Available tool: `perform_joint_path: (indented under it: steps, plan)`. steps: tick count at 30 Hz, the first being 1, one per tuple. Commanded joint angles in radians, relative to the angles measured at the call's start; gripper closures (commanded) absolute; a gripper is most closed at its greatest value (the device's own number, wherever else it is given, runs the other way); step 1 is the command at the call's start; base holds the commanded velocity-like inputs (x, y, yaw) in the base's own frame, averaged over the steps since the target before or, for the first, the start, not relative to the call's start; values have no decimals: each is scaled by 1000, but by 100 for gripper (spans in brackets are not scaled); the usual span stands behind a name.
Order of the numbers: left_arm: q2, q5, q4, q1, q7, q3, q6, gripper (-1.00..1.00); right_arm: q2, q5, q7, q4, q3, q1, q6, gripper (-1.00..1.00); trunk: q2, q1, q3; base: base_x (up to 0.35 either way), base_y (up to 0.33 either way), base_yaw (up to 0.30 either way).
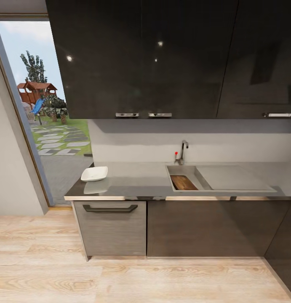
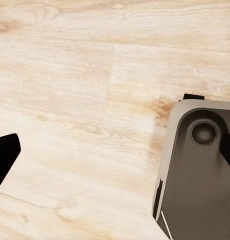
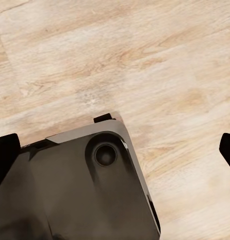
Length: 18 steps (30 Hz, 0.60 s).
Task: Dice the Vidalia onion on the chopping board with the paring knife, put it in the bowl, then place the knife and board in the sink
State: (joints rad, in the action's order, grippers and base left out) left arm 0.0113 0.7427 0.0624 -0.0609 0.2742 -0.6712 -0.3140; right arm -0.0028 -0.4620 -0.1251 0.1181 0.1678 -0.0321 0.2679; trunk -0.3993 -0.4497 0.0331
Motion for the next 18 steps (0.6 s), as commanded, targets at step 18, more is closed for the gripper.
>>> perform_joint_path:
  steps: [18]
  plan:
    - [-1, 3, 2, -1, 2, -7, -3, -100, 0, -8, -4, 0, 9, 0, 2, -100, -1, 0, 0, 0, 0, 0]
